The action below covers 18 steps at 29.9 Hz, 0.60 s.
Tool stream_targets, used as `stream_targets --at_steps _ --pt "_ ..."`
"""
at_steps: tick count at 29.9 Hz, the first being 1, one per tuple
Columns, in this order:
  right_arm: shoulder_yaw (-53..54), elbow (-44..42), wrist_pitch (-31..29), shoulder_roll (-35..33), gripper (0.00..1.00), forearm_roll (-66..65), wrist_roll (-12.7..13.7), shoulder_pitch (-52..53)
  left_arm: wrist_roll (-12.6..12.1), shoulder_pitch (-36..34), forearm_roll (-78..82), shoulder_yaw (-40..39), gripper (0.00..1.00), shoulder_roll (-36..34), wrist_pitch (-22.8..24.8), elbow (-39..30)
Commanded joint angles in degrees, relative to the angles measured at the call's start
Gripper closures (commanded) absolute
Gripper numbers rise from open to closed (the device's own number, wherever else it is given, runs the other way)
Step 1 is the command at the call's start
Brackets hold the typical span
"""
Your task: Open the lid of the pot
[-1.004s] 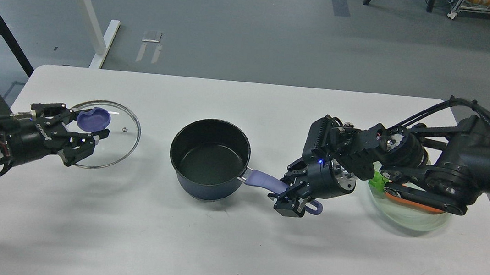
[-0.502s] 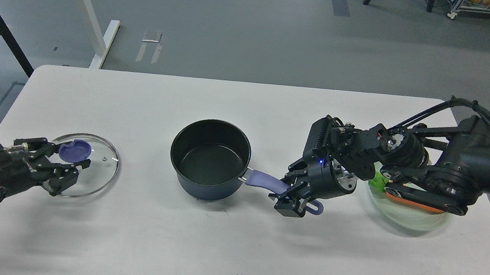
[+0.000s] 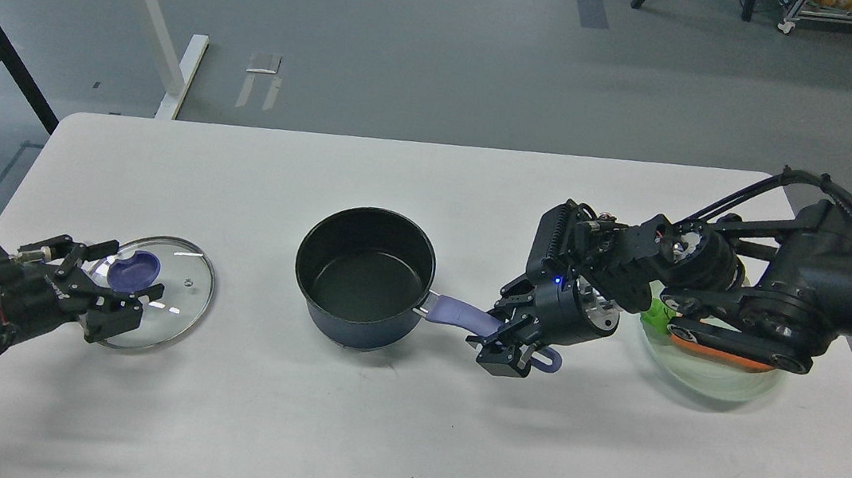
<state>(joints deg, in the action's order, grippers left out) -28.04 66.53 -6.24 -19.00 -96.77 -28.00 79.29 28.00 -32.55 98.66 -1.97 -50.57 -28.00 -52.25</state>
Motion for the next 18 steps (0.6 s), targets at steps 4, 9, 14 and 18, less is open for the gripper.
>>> stream_targets --at_steps 4,9,14,18 --pt "0.00 0.00 0.00 0.02 0.68 0.00 0.00 -0.01 0.00 -5.14 -21.08 -0.94 0.01 -4.36 5.73 -8.99" --pt "0.01 0.00 0.00 0.02 0.51 0.00 0.00 0.25 0.00 -11.56 -50.97 -1.02 0.01 -6.74 21.47 -11.21" --pt "0.00 0.18 -0.08 -0.07 0.31 0.70 0.00 1.22 0.00 -12.45 -59.11 -1.11 0.01 -7.00 26.06 -11.21" --pt "0.00 1.40 -0.17 -0.68 0.05 3.07 0.00 2.62 0.00 -12.54 -59.73 -1.64 0.01 -7.09 28.08 -11.29"
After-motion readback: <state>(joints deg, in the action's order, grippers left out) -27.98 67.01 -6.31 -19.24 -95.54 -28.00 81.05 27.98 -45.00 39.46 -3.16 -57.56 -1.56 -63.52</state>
